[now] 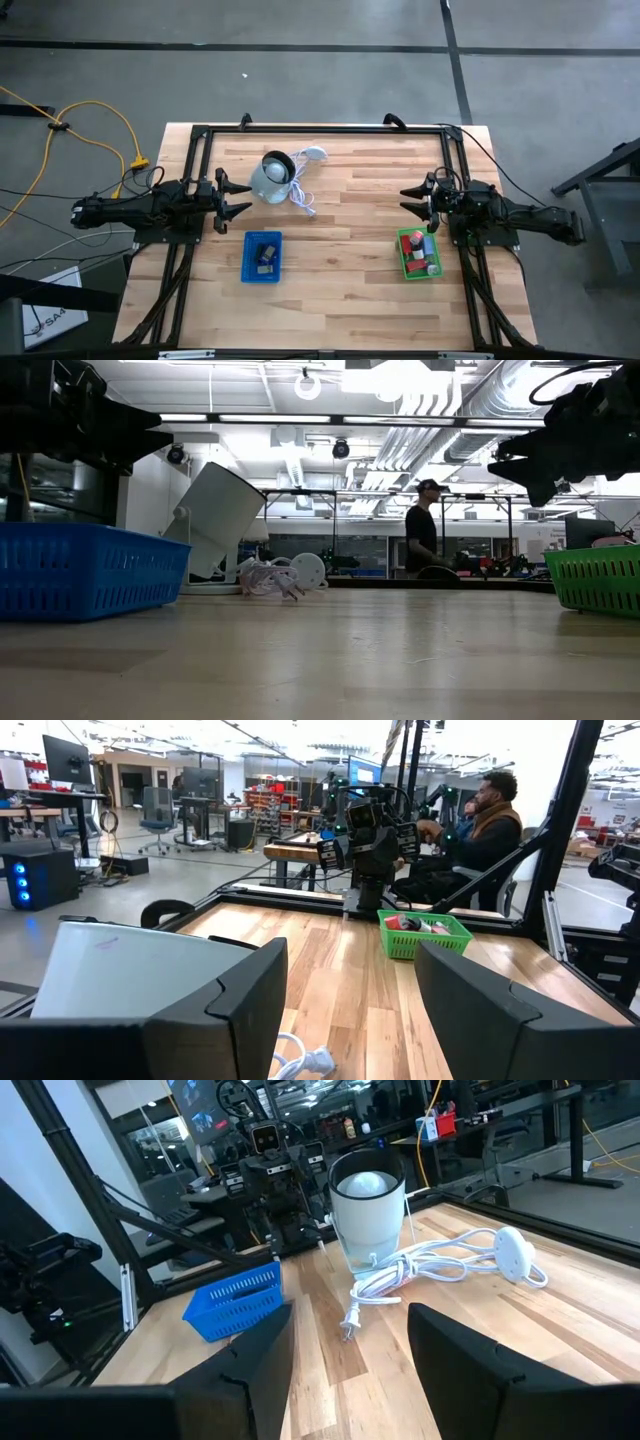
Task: Pick & Place Office items
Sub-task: Return to Home Position
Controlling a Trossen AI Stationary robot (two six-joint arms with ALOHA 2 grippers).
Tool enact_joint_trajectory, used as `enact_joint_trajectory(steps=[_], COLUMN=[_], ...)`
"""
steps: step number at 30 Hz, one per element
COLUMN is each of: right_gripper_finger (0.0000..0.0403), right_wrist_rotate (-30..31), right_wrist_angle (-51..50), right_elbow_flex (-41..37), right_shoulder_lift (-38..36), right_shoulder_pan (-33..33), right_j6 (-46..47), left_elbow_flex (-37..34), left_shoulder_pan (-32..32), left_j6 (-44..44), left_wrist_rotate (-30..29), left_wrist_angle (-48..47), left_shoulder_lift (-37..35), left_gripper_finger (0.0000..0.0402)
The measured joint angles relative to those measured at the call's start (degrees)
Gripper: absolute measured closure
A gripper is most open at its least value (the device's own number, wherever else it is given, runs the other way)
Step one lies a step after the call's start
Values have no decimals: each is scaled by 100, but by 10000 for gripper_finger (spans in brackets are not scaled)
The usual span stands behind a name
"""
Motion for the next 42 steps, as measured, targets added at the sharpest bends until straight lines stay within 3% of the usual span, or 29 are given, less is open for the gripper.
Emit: enact_joint_trajectory(steps=[17,26,34,42], right_gripper_finger=[219,219,219,219], right_wrist_rotate=[0,0,0,0], right_wrist_angle=[0,0,0,0], right_elbow_flex=[0,0,-1,0], right_shoulder_lift=[2,2,2,2], right_shoulder_pan=[0,-1,-2,-2], right_j6=[0,0,1,2], left_elbow_flex=[0,0,0,0], left_shoulder_pan=[2,5,5,5], left_j6=[0,1,-139,-151], left_wrist_rotate=[-31,-941,-928,-471], left_wrist_angle=[-2,-321,-506,-559], left_shoulder_lift=[0,2,97,353], left_gripper_finger=[189,189,189,189])
